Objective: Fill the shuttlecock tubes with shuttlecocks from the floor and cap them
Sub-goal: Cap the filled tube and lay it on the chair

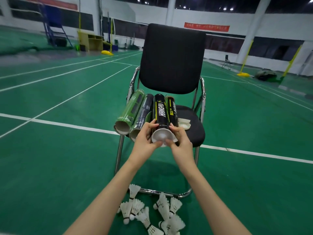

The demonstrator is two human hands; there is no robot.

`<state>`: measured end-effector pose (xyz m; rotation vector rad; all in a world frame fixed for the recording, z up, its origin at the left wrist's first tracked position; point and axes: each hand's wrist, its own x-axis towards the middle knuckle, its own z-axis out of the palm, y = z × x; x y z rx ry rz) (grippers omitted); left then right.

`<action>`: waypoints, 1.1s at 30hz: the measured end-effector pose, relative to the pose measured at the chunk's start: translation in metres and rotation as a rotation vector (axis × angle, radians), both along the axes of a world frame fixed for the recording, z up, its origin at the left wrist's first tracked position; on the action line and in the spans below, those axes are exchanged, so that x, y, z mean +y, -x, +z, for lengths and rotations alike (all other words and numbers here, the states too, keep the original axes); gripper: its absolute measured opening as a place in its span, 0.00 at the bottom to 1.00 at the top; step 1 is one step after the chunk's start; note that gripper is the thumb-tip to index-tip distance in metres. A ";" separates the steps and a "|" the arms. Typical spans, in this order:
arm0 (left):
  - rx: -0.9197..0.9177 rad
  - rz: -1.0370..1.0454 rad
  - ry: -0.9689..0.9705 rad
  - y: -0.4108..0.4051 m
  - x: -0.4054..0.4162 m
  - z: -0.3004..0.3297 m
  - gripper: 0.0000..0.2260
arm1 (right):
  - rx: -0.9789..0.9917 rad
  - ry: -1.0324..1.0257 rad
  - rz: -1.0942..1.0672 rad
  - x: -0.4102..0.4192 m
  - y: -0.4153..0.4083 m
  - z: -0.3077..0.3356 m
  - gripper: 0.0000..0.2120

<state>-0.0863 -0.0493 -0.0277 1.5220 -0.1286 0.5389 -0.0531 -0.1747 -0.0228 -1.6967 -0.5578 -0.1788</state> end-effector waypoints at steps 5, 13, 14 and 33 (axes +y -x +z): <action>0.042 0.010 -0.019 -0.018 0.005 -0.011 0.23 | -0.095 0.158 -0.082 -0.001 -0.025 -0.017 0.21; 0.078 0.147 -0.062 -0.037 0.007 -0.029 0.24 | -0.143 0.177 -0.062 0.003 -0.051 -0.026 0.23; 0.072 0.183 -0.101 -0.038 0.007 -0.031 0.23 | -0.142 0.176 -0.068 0.003 -0.054 -0.029 0.24; -0.166 0.842 -0.879 -0.038 0.010 -0.047 0.11 | -0.165 0.297 -0.252 0.011 -0.068 -0.047 0.33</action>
